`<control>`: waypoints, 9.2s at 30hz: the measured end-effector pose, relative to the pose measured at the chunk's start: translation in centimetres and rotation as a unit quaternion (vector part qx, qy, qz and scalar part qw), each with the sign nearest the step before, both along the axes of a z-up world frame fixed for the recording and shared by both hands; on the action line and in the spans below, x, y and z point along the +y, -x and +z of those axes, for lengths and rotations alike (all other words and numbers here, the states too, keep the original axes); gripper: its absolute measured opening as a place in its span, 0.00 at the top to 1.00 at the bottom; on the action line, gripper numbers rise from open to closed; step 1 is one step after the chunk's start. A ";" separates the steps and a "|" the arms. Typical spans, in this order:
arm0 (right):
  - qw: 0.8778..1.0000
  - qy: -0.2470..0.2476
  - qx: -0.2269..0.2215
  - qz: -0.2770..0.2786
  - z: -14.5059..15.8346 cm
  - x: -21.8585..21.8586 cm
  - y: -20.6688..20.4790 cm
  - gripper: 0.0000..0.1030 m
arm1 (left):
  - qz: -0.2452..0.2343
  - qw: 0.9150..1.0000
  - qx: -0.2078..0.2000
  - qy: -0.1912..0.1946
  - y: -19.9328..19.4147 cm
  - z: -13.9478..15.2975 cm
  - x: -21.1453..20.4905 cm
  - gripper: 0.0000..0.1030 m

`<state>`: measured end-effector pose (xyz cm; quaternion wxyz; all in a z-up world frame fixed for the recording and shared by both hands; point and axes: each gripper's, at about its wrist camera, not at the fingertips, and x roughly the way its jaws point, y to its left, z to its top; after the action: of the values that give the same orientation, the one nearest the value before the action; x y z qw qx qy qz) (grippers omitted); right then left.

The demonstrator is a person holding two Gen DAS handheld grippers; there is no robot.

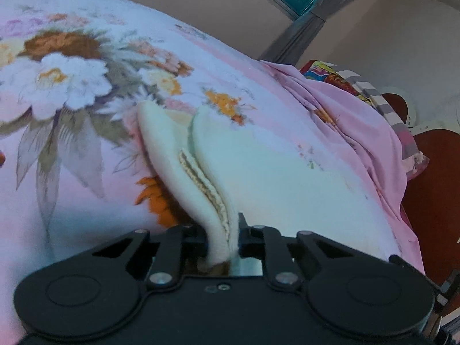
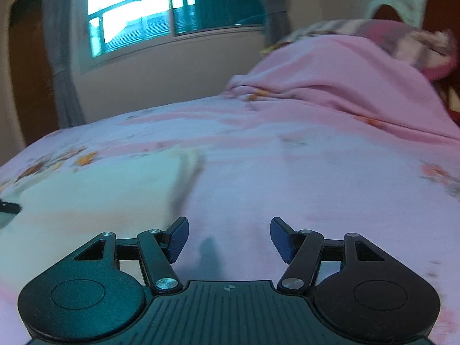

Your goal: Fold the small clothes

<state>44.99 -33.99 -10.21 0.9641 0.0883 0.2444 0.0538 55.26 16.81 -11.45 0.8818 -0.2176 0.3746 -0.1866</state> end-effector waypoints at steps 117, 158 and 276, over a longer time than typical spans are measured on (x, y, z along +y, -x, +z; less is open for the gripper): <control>0.966 -0.229 0.035 0.119 -0.4 0.0 -0.9 0.63 | -0.002 0.979 -0.099 -0.177 16.5 -2.4 -16.7 0.44; 0.977 -0.121 0.010 0.173 0.3 0.3 3.8 0.80 | -0.018 0.993 -0.101 -0.061 13.6 -0.7 -15.8 0.43; 0.888 -0.366 0.125 0.247 -5.1 -1.1 -15.5 0.57 | -0.147 0.957 0.022 0.249 -6.1 -7.3 -13.1 0.55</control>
<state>60.47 -35.13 -15.33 0.7804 0.3773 0.3401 0.3646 61.32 3.72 -18.72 0.7541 -0.3774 0.3628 -0.3965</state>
